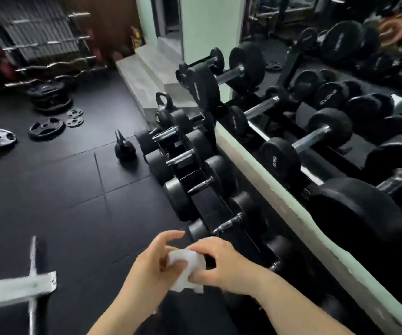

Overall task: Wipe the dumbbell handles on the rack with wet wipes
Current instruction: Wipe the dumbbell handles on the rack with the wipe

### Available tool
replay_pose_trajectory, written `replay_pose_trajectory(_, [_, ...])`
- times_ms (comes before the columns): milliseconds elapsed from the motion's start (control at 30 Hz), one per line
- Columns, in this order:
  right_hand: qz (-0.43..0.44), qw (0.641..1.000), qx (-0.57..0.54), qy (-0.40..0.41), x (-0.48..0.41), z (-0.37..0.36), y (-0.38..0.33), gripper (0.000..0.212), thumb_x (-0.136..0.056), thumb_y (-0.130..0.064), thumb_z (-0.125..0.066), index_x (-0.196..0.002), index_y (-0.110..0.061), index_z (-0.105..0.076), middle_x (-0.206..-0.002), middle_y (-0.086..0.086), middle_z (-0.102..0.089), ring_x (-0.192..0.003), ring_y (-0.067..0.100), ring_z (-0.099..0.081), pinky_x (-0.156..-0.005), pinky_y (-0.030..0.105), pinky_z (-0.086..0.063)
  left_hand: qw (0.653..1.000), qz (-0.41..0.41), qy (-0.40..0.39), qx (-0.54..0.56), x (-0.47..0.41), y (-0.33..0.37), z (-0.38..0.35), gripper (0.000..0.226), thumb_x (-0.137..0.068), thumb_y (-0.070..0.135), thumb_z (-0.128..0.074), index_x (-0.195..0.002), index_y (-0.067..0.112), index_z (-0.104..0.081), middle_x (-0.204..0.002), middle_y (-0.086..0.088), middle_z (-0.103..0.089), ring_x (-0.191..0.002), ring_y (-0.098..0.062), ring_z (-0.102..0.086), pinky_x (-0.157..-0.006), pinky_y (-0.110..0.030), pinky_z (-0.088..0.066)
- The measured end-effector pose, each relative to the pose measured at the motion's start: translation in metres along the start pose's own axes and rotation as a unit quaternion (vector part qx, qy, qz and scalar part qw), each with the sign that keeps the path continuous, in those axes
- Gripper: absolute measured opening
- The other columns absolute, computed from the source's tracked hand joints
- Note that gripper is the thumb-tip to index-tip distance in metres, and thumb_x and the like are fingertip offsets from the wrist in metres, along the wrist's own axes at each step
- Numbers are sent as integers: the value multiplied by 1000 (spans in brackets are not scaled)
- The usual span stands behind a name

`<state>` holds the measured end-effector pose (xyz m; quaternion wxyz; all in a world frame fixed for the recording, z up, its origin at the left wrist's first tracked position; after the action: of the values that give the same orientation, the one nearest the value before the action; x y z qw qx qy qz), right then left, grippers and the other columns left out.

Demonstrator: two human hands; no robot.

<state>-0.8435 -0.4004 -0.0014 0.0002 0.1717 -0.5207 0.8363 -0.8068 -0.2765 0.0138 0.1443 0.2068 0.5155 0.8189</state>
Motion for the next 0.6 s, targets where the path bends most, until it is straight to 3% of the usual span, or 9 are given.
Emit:
replay_pose_trajectory(67, [-3,999,-2,45,-41,12,-2,7,-81,-28,-63,-76,-30,-58,-79,-10,-51,-75,-5,-38,-74,15,-30,1000,-9,0,-27,-42,-4,16,46,-79,-2,-63,-84,43,-57,-75,-6,-64,-66,-15,-56,-52,-14,-45])
replay_pose_trajectory(133, [-35,990,-73,114,-76,29,5,29,-82,-17,-63,-60,-28,-48,-62,-10,-43,-55,-5,-37,-57,14,-31,999,-15,-4,-41,-88,-5,33,40,-77,-1,-66,-76,38,-59,-67,-5,-62,-64,-13,-57,-50,-12,-43])
replay_pose_trajectory(200, [-76,976,-119,165,-96,49,12,27,-83,-12,-60,-62,-27,-49,-63,-10,-45,-55,-5,-41,-56,10,-33,999,-7,-21,-34,-130,0,44,33,-75,-3,-68,-74,29,-59,-66,-1,-65,-64,-11,-60,-50,-10,-44])
replay_pose_trajectory(300, [-99,957,-164,220,-112,75,19,17,-78,-21,-62,-74,-37,-55,-76,-16,-56,-73,-7,-51,-71,9,-39,994,-22,-98,-52,-184,14,33,32,-74,-4,-68,-68,25,-57,-65,5,-66,-63,-6,-61,-52,-5,-43])
replay_pose_trajectory(400, [-144,922,-180,310,-108,105,35,20,-81,-21,-64,-71,-35,-53,-63,-21,-55,-61,-13,-47,-63,5,-36,975,-74,-196,-73,-223,38,-6,33,-75,-5,-66,-64,24,-55,-64,25,-61,-59,6,-55,-56,-5,-41])
replay_pose_trajectory(467, [-183,887,-172,387,-92,127,49,22,-83,-20,-63,-69,-31,-50,-56,-20,-52,-55,-12,-46,-57,4,-35,962,-103,-243,-62,-239,56,-37,32,-76,-4,-66,-65,24,-56,-64,25,-61,-60,6,-55,-58,-5,-41])
replay_pose_trajectory(567, [-208,841,-188,463,-60,158,63,9,-82,-16,-64,-77,-22,-58,-81,-15,-53,-71,-7,-50,-65,-2,-35,946,-126,-297,-23,-257,79,-83,31,-75,-5,-66,-67,25,-58,-64,19,-63,-61,7,-56,-59,-5,-41])
replay_pose_trajectory(600, [-210,833,-192,475,-49,168,66,8,-81,-14,-65,-79,-20,-60,-79,-15,-54,-71,-4,-50,-65,-1,-36,943,-128,-307,-10,-263,85,-97,31,-75,-5,-66,-68,24,-59,-64,15,-64,-61,6,-56,-60,-5,-41])
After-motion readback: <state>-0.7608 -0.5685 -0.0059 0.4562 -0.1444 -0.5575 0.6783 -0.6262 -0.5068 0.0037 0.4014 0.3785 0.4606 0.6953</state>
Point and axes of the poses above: each hand's wrist, its own x-axis away from the middle knuckle, its own z-axis out of the back of the hand, y = z × x, the point moved 6 cm from there along -x, towards the middle knuckle
